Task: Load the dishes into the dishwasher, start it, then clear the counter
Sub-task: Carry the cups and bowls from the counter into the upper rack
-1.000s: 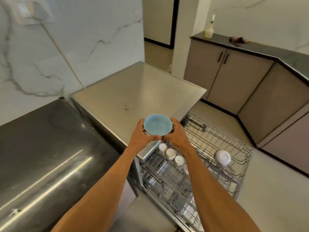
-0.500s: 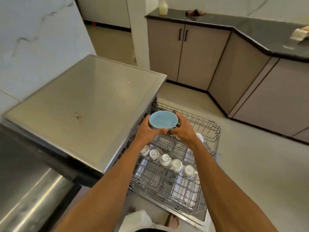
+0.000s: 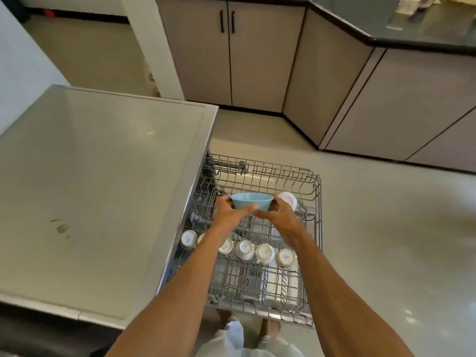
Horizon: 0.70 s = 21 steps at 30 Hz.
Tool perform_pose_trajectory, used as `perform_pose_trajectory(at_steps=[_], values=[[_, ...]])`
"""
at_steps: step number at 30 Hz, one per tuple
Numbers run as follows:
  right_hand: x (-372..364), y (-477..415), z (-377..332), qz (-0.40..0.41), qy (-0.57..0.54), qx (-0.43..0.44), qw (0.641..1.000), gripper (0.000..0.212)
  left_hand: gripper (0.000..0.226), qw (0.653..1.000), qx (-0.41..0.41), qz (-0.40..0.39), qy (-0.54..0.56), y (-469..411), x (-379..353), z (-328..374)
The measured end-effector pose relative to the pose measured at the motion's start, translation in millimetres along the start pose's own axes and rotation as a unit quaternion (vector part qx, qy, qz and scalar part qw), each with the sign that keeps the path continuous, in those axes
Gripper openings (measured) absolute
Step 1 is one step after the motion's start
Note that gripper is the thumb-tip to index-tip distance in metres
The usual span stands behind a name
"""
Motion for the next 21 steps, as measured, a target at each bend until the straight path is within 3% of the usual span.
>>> perform_pose_trajectory(at_steps=[6, 11, 17, 21], values=[[-18, -19, 26, 0.065, -0.037, -0.042, 0.996, 0.054, 0.071, 0.998, 0.043, -0.04, -0.002, -43, 7, -24], [-22, -42, 41, 0.133, -0.033, -0.046, 0.989, 0.024, 0.059, 0.997, 0.05, -0.054, -0.01, -68, -6, -40], [-14, -87, 57, 0.149, -0.018, -0.071, 0.986, 0.032, 0.058, 0.996, 0.063, -0.041, -0.037, -105, -22, -58], [-9, -117, 65, 0.156, -0.014, -0.089, 0.984, 0.051, 0.056, 0.997, 0.064, -0.024, -0.035, -132, -31, -58]])
Point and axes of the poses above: each hand's wrist, its own y-axis away from the middle knuckle, its own x-axis out of the back of the hand, z = x × y, the point moved 2 cm from there along -y, towards the middle knuckle, and after that the axes turned 6 degrees about y, right-handed, at the moved point
